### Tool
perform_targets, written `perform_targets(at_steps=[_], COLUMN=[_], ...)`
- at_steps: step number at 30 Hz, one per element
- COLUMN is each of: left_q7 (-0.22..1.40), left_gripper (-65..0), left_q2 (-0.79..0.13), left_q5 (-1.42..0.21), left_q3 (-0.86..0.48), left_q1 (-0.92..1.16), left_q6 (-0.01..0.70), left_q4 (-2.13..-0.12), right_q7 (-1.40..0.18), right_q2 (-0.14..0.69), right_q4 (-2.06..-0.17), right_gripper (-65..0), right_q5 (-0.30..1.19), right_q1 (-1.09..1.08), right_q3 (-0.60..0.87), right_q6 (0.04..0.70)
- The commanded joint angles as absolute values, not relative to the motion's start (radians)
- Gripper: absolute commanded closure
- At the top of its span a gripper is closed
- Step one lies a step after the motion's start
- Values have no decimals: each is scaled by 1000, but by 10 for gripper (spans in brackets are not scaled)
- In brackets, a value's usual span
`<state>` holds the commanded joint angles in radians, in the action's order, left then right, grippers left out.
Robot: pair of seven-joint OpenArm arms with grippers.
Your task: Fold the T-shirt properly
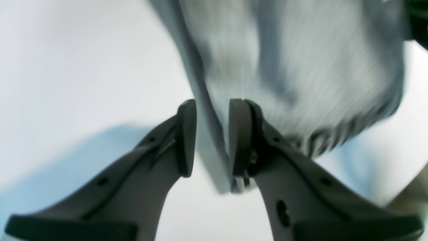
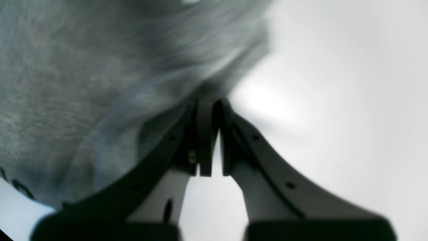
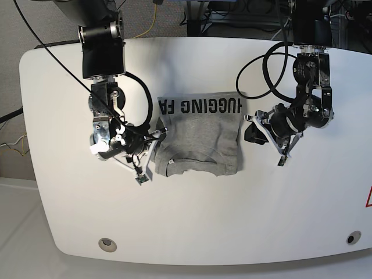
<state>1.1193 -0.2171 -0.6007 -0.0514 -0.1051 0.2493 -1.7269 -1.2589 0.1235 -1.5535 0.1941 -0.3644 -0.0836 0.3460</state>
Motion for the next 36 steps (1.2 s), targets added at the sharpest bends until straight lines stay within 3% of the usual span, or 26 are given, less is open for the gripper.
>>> perform_targets(at_steps=[11, 28, 36], left_q7=[1230, 1201, 1196], left_gripper=[-158, -158, -158], left_q2=[-239, -329, -331], left_q5=[-605, -605, -605], left_q3=[-188, -251, -352], left_q1=[-119, 79, 214], left_q6=[252, 251, 252], left_q4=[-1827, -1874, -1917], right_q7=[-1392, -1396, -1396], right_q2=[220, 384, 418], right_q4=[-1727, -1922, -1942], right_gripper=[-38, -37, -37], right_q5=[197, 202, 196], right_q1=[-332, -67, 62], right_q3=[-2, 182, 309], right_q6=[354, 358, 449])
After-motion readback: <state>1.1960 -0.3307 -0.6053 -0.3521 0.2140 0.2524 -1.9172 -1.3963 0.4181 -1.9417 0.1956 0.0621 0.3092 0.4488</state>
